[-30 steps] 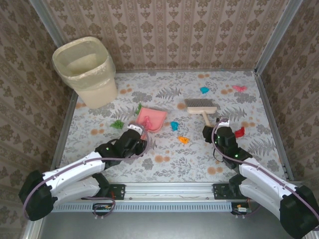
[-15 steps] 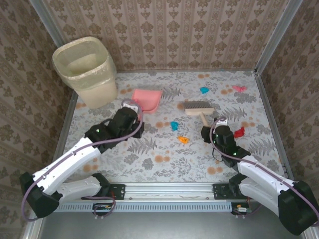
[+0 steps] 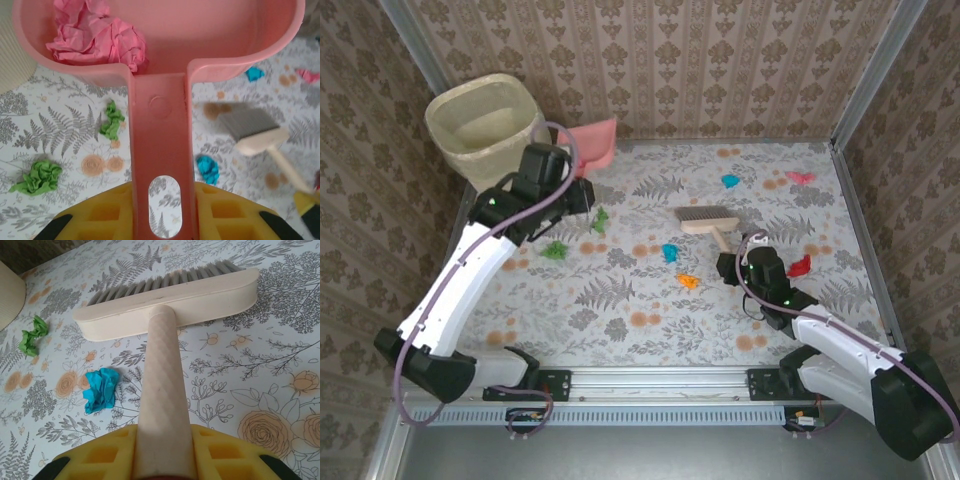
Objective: Sweep away the paper scraps from the table
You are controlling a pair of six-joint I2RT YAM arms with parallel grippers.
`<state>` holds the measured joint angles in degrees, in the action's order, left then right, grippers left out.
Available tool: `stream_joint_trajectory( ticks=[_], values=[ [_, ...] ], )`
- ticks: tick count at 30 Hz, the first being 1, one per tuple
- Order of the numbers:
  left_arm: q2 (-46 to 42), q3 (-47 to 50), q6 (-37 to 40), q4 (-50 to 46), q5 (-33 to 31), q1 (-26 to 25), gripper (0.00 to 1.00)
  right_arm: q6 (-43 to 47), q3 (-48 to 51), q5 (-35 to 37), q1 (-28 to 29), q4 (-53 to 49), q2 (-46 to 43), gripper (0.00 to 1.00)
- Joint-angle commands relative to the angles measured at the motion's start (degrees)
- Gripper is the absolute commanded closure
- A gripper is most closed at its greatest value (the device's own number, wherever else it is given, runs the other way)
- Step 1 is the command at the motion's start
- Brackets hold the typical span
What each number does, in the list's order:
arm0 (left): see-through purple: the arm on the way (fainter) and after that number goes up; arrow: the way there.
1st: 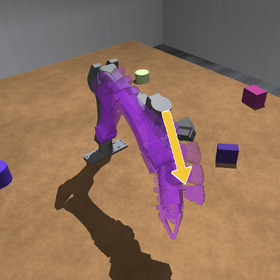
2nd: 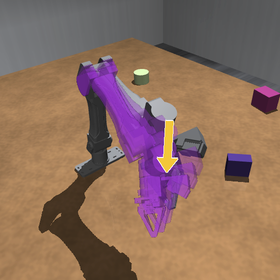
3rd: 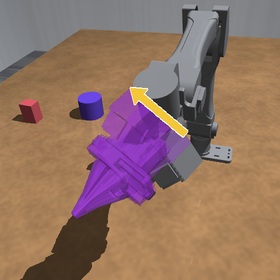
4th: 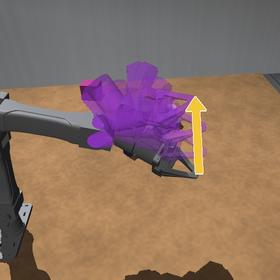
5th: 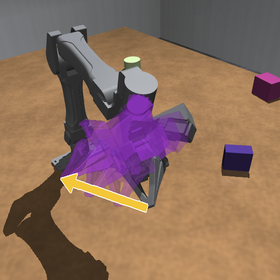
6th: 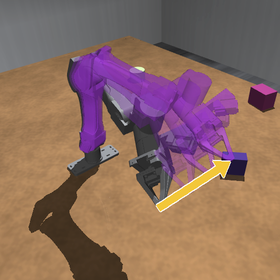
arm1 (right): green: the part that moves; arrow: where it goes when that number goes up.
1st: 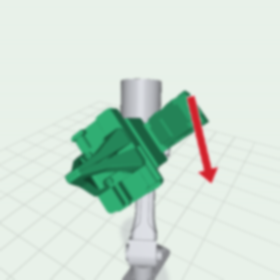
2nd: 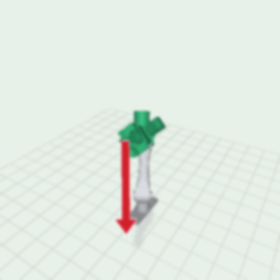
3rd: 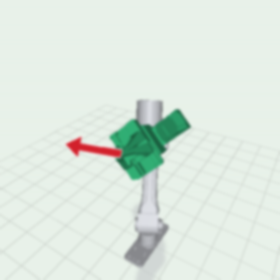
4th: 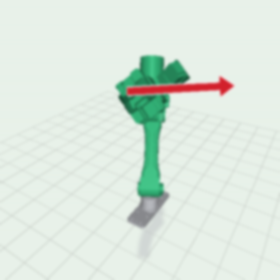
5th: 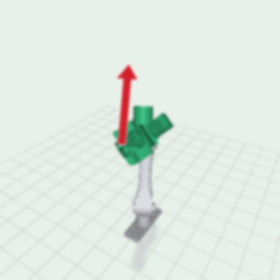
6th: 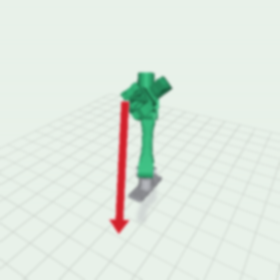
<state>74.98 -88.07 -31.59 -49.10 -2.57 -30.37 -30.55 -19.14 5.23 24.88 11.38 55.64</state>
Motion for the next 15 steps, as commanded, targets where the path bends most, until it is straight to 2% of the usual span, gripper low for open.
stream_joint_trajectory(
  ticks=[1,6,11,15],
  values=[
    [2.01,-5.1,-3.27,0.31,6.36,3.85,1.0,0.75,-2.66,-1.89,-0.1,2.91,0.17,1.0],
    [5.64,-10.19,-7.23,3.63,10.71,10.73,1.0,0.91,-3.01,-2.29,-0.08,2.77,1.03,1.0],
    [8.8,-14.25,-14.02,8.61,18.65,18.09,1.0,1.03,-3.6,-2.86,-0.1,2.69,2.18,1.0],
    [10.81,-17.57,-18.8,12.28,21.2,21.24,1.0,1.17,-4.14,-3.52,-0.01,2.42,3.22,1.0]
  ],
)
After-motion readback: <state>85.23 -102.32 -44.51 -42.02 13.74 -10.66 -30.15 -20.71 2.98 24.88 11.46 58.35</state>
